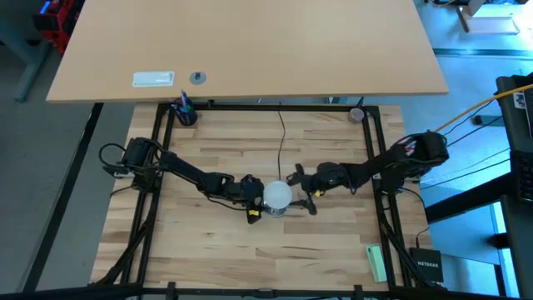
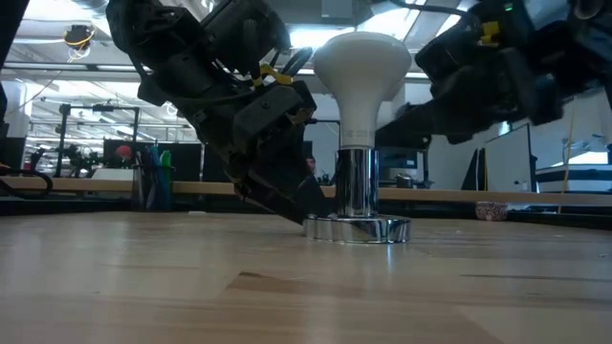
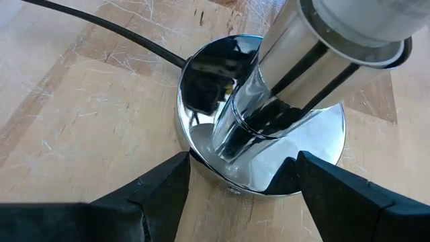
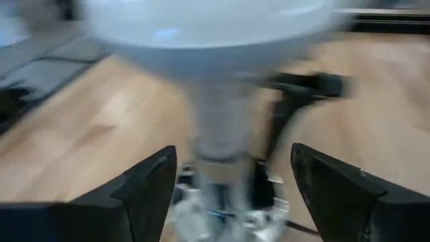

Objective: Screw lightbulb
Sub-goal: Insert the lightbulb into the lamp

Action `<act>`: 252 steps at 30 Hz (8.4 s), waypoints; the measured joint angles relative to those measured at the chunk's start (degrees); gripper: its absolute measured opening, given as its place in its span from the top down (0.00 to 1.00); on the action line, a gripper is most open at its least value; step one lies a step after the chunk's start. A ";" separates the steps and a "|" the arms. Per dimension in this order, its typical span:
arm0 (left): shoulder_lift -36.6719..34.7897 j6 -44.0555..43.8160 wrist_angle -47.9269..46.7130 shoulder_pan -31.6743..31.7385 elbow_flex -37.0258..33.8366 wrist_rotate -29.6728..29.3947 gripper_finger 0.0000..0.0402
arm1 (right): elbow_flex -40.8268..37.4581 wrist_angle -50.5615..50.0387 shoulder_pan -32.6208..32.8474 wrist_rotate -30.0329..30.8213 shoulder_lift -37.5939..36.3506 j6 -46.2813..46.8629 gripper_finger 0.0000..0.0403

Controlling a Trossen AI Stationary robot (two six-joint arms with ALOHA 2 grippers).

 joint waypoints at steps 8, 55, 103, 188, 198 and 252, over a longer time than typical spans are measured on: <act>0.00 0.63 0.00 0.00 -0.01 -0.04 0.35 | 5.23 7.11 -3.75 -11.07 8.39 -3.03 0.27; -0.04 -0.68 -0.07 0.02 -0.06 -0.10 0.35 | 9.81 -3.60 7.76 16.35 9.73 4.58 0.29; -0.02 0.89 -0.03 0.02 -0.03 -0.13 0.35 | 7.48 6.45 -0.92 -2.81 10.71 -3.43 0.62; -0.04 0.12 -0.13 1.40 -0.03 1.60 0.35 | 10.48 10.15 -6.67 -21.43 16.99 -4.15 0.63; -0.09 -1.74 -0.36 1.42 -0.12 1.57 0.35 | 10.56 8.33 2.83 6.27 16.73 -2.74 0.63; 0.02 -1.48 0.00 1.90 -0.03 2.56 0.35 | 5.70 12.43 -7.23 -22.38 14.05 -6.97 0.32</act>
